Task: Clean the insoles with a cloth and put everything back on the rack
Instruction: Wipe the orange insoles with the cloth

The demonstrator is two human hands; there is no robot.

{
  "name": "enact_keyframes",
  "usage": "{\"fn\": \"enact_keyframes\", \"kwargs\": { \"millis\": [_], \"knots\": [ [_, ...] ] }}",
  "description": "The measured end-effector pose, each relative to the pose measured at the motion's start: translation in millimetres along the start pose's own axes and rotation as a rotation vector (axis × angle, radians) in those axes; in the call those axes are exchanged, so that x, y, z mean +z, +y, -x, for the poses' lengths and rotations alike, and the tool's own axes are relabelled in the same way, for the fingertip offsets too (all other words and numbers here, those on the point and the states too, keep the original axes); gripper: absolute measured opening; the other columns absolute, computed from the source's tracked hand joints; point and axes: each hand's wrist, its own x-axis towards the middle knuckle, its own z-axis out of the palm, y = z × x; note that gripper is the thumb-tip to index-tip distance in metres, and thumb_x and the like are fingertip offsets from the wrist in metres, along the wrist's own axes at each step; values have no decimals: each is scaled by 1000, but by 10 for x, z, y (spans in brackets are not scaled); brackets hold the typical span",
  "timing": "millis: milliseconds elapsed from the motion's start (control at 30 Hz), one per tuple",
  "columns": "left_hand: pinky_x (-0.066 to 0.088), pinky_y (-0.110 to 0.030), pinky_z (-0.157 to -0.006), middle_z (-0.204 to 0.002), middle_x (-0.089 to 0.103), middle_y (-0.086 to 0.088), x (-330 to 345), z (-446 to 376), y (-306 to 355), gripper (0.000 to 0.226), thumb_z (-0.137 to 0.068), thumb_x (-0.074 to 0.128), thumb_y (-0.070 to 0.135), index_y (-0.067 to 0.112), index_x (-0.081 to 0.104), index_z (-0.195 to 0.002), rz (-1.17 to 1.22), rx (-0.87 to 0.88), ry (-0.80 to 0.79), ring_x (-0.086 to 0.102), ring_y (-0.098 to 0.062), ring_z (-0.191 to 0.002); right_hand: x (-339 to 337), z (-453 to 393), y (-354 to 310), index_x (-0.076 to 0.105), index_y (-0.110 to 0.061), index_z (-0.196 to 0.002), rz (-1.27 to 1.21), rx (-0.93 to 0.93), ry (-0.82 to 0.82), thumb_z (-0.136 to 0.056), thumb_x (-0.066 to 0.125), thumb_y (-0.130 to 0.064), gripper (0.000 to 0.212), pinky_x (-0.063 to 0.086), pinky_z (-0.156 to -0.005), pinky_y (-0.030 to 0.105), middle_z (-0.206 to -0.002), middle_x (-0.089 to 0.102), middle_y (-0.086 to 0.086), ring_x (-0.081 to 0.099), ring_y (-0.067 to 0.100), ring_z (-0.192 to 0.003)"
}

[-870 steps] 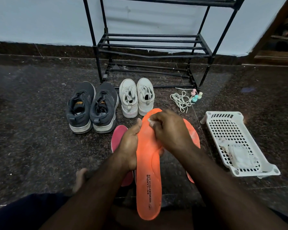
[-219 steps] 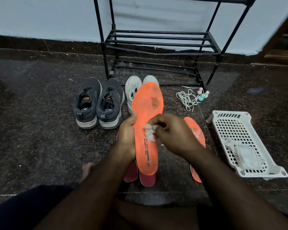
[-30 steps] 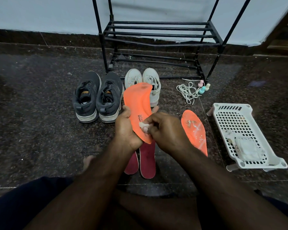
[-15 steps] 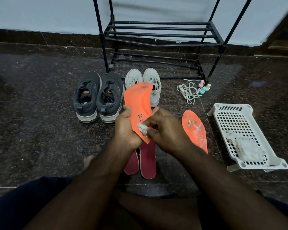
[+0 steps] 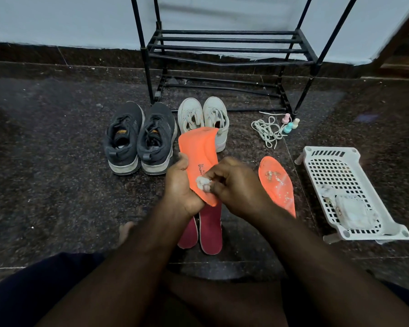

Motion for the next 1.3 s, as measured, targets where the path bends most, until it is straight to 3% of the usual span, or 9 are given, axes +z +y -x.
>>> {"fn": "enact_keyframes", "kwargs": {
  "millis": [133, 300, 500, 567, 700, 833, 967, 1133, 1300],
  "knots": [
    [62, -44, -62, -93, 72, -25, 18, 22, -14, 83, -101, 24, 61, -5, 74, -97, -12, -39, -32, 74, -35, -74, -30, -40, 18, 72, -21, -87, -135, 107, 12, -77, 80, -16, 13, 43, -69, 28, -83, 55, -4, 54, 9, -73],
    [50, -63, -83, -108, 71, -26, -17, -15, 62, 74, -102, 19, 62, 3, 55, -130, 17, -9, -84, 73, -39, -93, -236, -37, 101, 77, -24, -86, -189, 57, -275, -72, 85, -21, 17, 52, -73, 35, -90, 58, -3, 56, 3, -74],
    [61, -44, -68, -101, 73, -23, -3, 27, -11, 77, -103, 20, 59, -1, 67, -115, 4, -9, -79, 74, -36, -82, -33, -20, 18, 75, -19, -85, -111, 69, 39, -73, 83, -21, 14, 48, -73, 36, -80, 55, -4, 55, 10, -73],
    [60, -51, -69, -100, 72, -26, 11, 29, 5, 81, -103, 18, 58, -3, 71, -107, 3, -14, -98, 74, -38, -82, -75, -38, 40, 75, -18, -84, -165, 73, 90, -76, 83, -24, 13, 49, -72, 34, -82, 57, -5, 57, 10, -74],
    [57, -50, -84, -111, 68, -26, 12, 3, 47, 78, -103, 13, 60, 0, 59, -125, -10, 15, -83, 70, -35, -94, -304, -70, 97, 73, -18, -88, -465, 207, 105, -77, 82, -23, 15, 59, -69, 50, -79, 71, 7, 68, 29, -71],
    [44, -41, -94, -113, 65, -19, -44, -38, 29, 81, -101, 18, 64, 0, 61, -126, -11, -18, -65, 58, -29, -106, -291, -24, 47, 74, -24, -106, -193, 112, 9, -79, 79, -21, 28, 55, -78, 34, -87, 72, -7, 65, 8, -77],
    [38, -52, -107, -109, 72, -22, -70, -62, 25, 81, -100, 21, 65, 2, 67, -117, -26, 7, -68, 62, -35, -110, -116, 1, -157, 75, -20, -98, 110, 127, -98, -88, 66, -29, 16, 47, -77, 30, -97, 73, 1, 65, 17, -92],
    [45, -54, -90, -124, 66, -26, -96, -100, 62, 76, -99, 23, 67, 8, 57, -132, 1, 30, -47, 73, -39, -95, -157, 44, -259, 74, -21, -86, 48, 147, -250, -85, 69, -27, 8, 48, -69, 25, -78, 70, -9, 63, 5, -77],
    [59, -47, -80, -107, 71, -24, -55, -40, -28, 84, -101, 23, 62, -4, 74, -103, -19, 0, -61, 74, -35, -88, -129, -4, -190, 76, -18, -90, -4, 138, 48, -85, 71, -24, 10, 46, -80, 31, -88, 66, -2, 61, 12, -86]
  ]
}}
